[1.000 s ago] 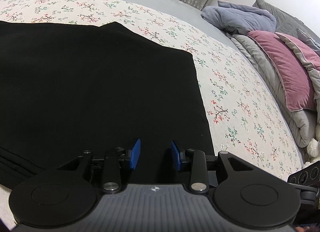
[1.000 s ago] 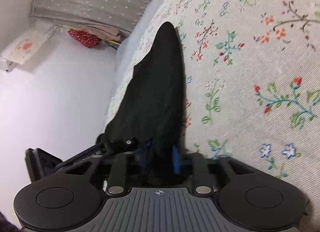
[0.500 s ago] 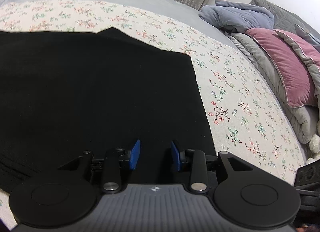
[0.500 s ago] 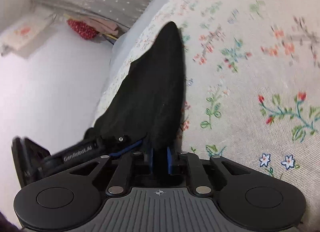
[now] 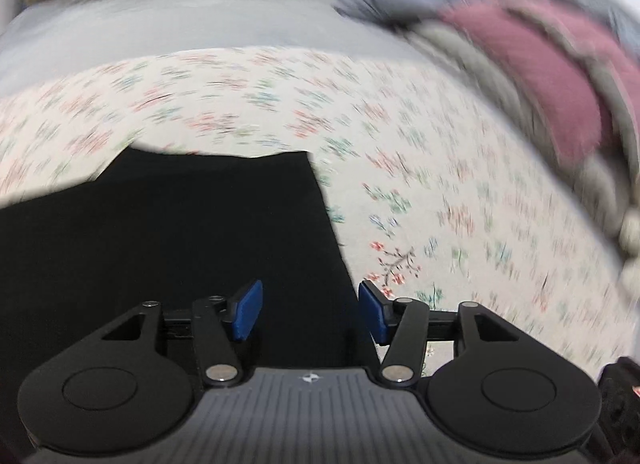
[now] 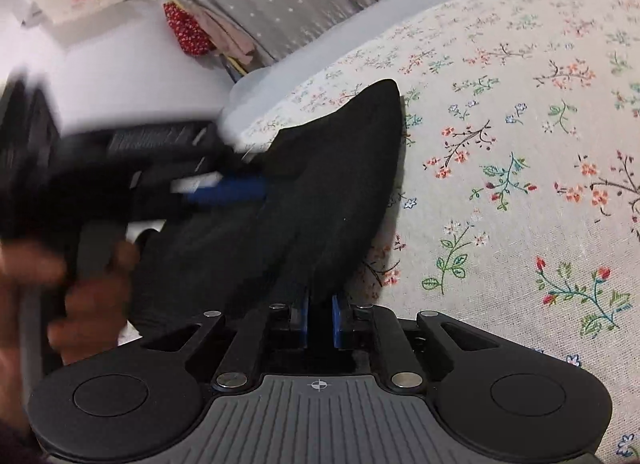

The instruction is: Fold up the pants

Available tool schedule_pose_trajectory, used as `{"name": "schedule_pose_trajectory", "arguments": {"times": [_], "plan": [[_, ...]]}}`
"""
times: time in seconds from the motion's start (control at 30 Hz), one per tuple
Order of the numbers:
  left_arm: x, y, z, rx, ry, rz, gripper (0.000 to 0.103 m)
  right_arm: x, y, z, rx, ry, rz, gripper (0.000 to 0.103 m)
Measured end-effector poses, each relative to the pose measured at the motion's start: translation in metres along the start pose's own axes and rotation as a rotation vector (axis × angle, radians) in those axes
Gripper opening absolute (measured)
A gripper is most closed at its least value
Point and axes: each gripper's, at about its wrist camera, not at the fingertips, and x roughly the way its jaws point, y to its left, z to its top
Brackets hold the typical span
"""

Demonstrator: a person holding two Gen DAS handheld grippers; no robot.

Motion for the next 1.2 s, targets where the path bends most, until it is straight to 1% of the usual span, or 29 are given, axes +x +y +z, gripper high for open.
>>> {"name": "schedule_pose_trajectory", "arguments": {"times": [0.1, 0.2, 0.3, 0.4, 0.5, 0.57, 0.6, 0.67, 0.73, 0.8, 0.9, 0.97, 1.0, 1.03, 1.07, 1.1, 1.13, 1.2], "plan": [[0.023, -0.031, 0.018, 0.169, 0.079, 0.064, 0.061, 0.002, -0.002, -0.002, 0.011, 0.003, -0.007, 0.011], [0.044, -0.054, 0.031, 0.259, 0.128, 0.100, 0.064, 0.000, 0.001, 0.000, -0.001, -0.006, -0.004, 0.011], [0.056, -0.066, 0.038, 0.307, 0.151, 0.111, 0.066, -0.003, 0.009, 0.000, -0.060, -0.024, -0.011, 0.011], [0.078, -0.075, 0.044, 0.348, 0.181, 0.208, 0.067, -0.005, 0.015, -0.001, -0.106, -0.036, -0.018, 0.011], [0.099, -0.080, 0.044, 0.408, 0.222, 0.267, 0.067, -0.006, 0.023, -0.003, -0.163, -0.051, -0.027, 0.011], [0.106, -0.083, 0.042, 0.471, 0.228, 0.327, 0.069, -0.008, 0.030, -0.005, -0.203, -0.066, -0.033, 0.011], [0.109, -0.084, 0.041, 0.489, 0.227, 0.355, 0.072, -0.009, 0.035, -0.006, -0.231, -0.076, -0.037, 0.011], [0.113, -0.084, 0.043, 0.497, 0.235, 0.392, 0.073, -0.012, 0.041, -0.008, -0.272, -0.092, -0.042, 0.011], [0.116, -0.083, 0.043, 0.512, 0.238, 0.430, 0.072, -0.013, 0.043, -0.009, -0.278, -0.095, -0.040, 0.011], [0.118, -0.085, 0.041, 0.555, 0.235, 0.473, 0.071, -0.013, 0.043, -0.010, -0.278, -0.094, -0.041, 0.011], [0.123, -0.084, 0.041, 0.583, 0.224, 0.554, 0.070, -0.011, 0.044, -0.009, -0.277, -0.091, -0.041, 0.011], [0.126, -0.082, 0.043, 0.577, 0.216, 0.582, 0.066, -0.009, 0.044, -0.007, -0.270, -0.087, -0.038, 0.011], [0.127, -0.082, 0.043, 0.577, 0.213, 0.592, 0.055, -0.008, 0.043, -0.008, -0.255, -0.081, -0.033, 0.011], [0.129, -0.082, 0.043, 0.579, 0.213, 0.602, 0.039, -0.006, 0.042, -0.006, -0.238, -0.074, -0.029, 0.011], [0.131, -0.082, 0.043, 0.582, 0.215, 0.613, 0.031, -0.006, 0.040, -0.005, -0.221, -0.067, -0.025, 0.011], [0.133, -0.082, 0.042, 0.585, 0.214, 0.617, 0.013, -0.007, 0.033, -0.003, -0.205, -0.063, -0.021, 0.010], [0.134, -0.081, 0.041, 0.588, 0.212, 0.622, 0.009, -0.007, 0.032, -0.002, -0.190, -0.058, -0.016, 0.010], [0.132, -0.077, 0.042, 0.567, 0.186, 0.610, 0.007, -0.006, 0.030, 0.001, -0.150, -0.046, 0.001, 0.009]]}}
